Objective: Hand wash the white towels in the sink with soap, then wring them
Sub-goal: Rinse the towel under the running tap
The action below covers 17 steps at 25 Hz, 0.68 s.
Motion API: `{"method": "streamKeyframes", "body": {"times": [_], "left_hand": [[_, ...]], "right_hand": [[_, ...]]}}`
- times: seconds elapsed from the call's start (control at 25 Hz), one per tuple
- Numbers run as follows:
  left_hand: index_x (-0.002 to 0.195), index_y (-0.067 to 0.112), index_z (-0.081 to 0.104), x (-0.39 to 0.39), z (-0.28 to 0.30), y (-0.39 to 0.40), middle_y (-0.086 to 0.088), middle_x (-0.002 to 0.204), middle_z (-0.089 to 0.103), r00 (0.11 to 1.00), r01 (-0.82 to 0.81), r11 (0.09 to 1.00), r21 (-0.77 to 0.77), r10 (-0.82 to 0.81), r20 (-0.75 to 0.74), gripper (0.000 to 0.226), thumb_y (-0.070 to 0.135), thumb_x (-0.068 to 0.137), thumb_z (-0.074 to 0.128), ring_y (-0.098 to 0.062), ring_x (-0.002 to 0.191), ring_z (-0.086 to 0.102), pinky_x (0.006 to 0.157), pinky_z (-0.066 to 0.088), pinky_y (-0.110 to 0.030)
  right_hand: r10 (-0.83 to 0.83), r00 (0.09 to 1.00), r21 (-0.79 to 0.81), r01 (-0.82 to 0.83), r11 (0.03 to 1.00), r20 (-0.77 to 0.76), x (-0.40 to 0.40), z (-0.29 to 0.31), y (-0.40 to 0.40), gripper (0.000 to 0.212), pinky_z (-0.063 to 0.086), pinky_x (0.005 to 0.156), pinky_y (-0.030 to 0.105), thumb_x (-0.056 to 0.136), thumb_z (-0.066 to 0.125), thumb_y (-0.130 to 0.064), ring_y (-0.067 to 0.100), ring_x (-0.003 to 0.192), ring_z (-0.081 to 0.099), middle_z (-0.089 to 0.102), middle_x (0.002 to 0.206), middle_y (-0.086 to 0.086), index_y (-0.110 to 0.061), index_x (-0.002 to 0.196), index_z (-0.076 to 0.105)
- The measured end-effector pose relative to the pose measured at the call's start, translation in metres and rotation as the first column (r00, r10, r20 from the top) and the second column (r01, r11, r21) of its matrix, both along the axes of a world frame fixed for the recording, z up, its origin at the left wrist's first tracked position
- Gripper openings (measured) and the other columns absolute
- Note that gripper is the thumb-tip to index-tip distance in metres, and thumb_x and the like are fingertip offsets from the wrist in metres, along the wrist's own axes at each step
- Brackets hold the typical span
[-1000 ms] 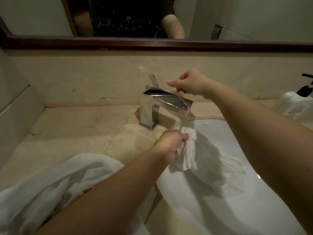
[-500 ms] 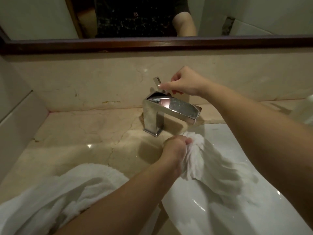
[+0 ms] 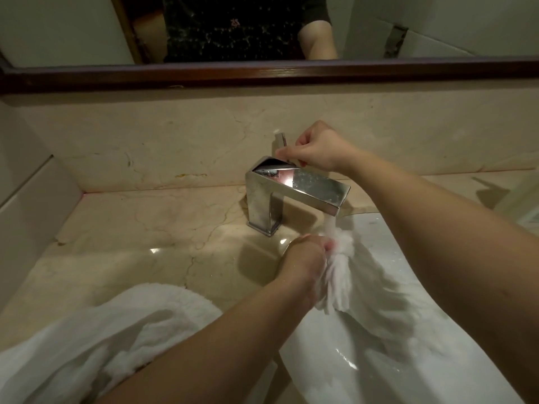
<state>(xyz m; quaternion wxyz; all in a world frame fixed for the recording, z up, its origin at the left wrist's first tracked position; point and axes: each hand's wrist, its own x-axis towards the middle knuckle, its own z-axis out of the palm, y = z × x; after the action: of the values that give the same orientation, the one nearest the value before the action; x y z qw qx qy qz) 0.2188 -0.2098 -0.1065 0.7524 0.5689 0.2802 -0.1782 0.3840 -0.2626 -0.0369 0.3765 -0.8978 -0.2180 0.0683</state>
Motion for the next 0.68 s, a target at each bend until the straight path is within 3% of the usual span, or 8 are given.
{"method": "streamKeyframes", "body": {"times": [0.08,0.16,0.24,0.28,0.4,0.52,0.6,0.68], "left_hand": [[0.077,0.011,0.063,0.0,-0.002,-0.002,-0.009,0.071,0.064,1.0,-0.022,1.0,-0.007,0.022,0.009,0.019,0.004,0.093,0.056,-0.017,0.051,0.058,0.041,0.042,-0.015],[0.088,0.012,0.068,0.001,-0.001,-0.003,-0.012,0.085,0.07,0.999,-0.006,1.0,0.008,0.005,0.042,0.007,0.01,0.088,0.061,-0.024,0.071,0.066,0.062,0.056,-0.024],[0.105,0.016,0.071,0.0,0.0,-0.005,-0.014,0.105,0.074,0.995,0.057,0.998,0.03,-0.059,0.084,0.027,0.019,0.078,0.065,-0.029,0.094,0.07,0.09,0.058,-0.04],[0.109,0.014,0.07,0.001,0.001,-0.005,-0.016,0.11,0.073,0.993,0.065,0.997,0.03,-0.067,0.094,0.031,0.018,0.079,0.065,-0.03,0.098,0.069,0.093,0.056,-0.042],[0.104,0.01,0.065,-0.001,0.007,-0.007,-0.014,0.106,0.071,0.989,0.068,0.995,0.072,-0.077,0.125,0.013,0.01,0.093,0.059,-0.029,0.096,0.068,0.088,0.056,-0.039],[0.115,0.003,0.066,-0.002,0.011,-0.01,-0.015,0.104,0.072,0.978,0.128,0.992,0.004,-0.127,0.162,0.028,0.004,0.091,0.051,-0.03,0.09,0.07,0.081,0.058,-0.035],[0.117,-0.004,0.064,-0.002,0.011,-0.01,-0.019,0.103,0.068,0.974,0.127,0.991,0.033,-0.131,0.187,0.034,0.0,0.086,0.05,-0.031,0.091,0.066,0.084,0.057,-0.039],[0.103,0.0,0.066,0.002,0.007,-0.008,-0.019,0.1,0.066,0.973,0.097,0.986,0.134,-0.123,0.196,0.026,0.003,0.08,0.056,-0.032,0.093,0.065,0.086,0.055,-0.043]], "right_hand": [[-0.024,0.999,-0.022,0.023,0.999,-0.03,-0.005,-0.001,-0.008,0.054,0.029,0.043,0.022,0.081,0.078,-0.05,0.008,0.039,0.033,0.039,0.043,-0.008,-0.015,0.053,0.048],[-0.052,0.995,0.015,0.054,0.998,-0.082,-0.015,-0.004,-0.025,0.054,0.03,0.043,0.019,0.082,0.077,-0.05,0.007,0.041,0.034,0.039,0.043,-0.009,-0.014,0.054,0.048],[-0.092,0.989,0.088,0.103,0.991,-0.119,-0.03,-0.013,-0.048,0.047,0.031,0.044,0.017,0.086,0.075,-0.046,0.007,0.042,0.036,0.042,0.045,-0.008,-0.008,0.063,0.057],[-0.123,0.982,0.123,0.142,0.982,-0.145,-0.04,-0.02,-0.058,0.043,0.031,0.044,0.016,0.088,0.073,-0.042,0.005,0.041,0.038,0.045,0.044,-0.009,-0.007,0.067,0.06],[-0.172,0.957,0.198,0.22,0.955,-0.232,-0.078,-0.044,-0.089,0.039,0.038,0.05,0.018,0.095,0.065,-0.039,0.004,0.048,0.048,0.058,0.053,-0.009,-0.006,0.075,0.068],[-0.161,0.934,0.25,0.246,0.936,-0.319,-0.116,-0.068,-0.106,0.034,0.044,0.068,0.016,0.103,0.052,-0.038,0.001,0.068,0.057,0.066,0.076,-0.012,-0.013,0.094,0.073],[-0.147,0.92,0.282,0.259,0.924,-0.362,-0.132,-0.081,-0.115,0.033,0.041,0.068,0.016,0.104,0.047,-0.03,0.005,0.066,0.053,0.06,0.073,-0.008,-0.012,0.087,0.068],[-0.166,0.908,0.297,0.292,0.909,-0.384,-0.141,-0.091,-0.121,0.033,0.039,0.066,0.026,0.1,0.053,-0.029,0.011,0.063,0.047,0.053,0.068,-0.004,-0.014,0.073,0.064]]}}
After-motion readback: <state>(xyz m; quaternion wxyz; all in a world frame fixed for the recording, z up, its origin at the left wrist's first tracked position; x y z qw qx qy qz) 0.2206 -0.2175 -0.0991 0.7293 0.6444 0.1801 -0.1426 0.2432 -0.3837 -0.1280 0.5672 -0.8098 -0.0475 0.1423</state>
